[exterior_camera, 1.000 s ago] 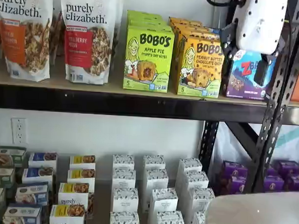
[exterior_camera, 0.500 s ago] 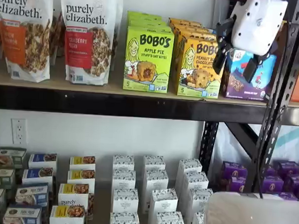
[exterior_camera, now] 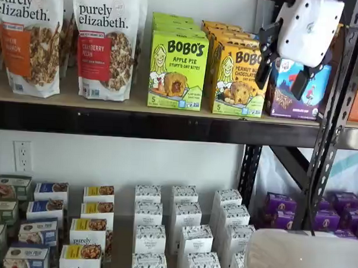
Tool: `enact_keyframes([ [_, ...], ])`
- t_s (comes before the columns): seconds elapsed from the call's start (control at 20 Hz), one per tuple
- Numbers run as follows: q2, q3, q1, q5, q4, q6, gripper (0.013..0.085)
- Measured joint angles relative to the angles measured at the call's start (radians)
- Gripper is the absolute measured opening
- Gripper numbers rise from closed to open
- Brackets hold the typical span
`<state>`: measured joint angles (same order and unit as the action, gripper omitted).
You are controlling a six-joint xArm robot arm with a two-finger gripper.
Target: Pick the green box on the top shelf, the fourth from the left
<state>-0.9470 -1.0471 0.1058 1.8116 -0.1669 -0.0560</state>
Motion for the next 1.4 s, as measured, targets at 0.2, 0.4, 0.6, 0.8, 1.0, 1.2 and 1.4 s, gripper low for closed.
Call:
enact_keyframes([
  [0.2,0.001,0.003,0.005,-0.004,-0.005,-0.005,0.0850],
  [0.4,0.000,0.007,0.015,-0.017,-0.015,-0.014,0.0850],
  [0.6,-0.001,0.011,0.008,-0.046,-0.009,-0.013,0.0850],
  [0.8,0.012,0.008,-0.024,-0.082,0.006,0.010,0.0850],
  [1.0,0.029,0.007,-0.076,-0.104,0.035,0.054,0.0850],
  [1.2,0.057,0.006,-0.108,-0.131,0.028,0.083,0.0850],
  [1.4,0.086,0.005,-0.194,-0.181,0.096,0.154,0.0850],
])
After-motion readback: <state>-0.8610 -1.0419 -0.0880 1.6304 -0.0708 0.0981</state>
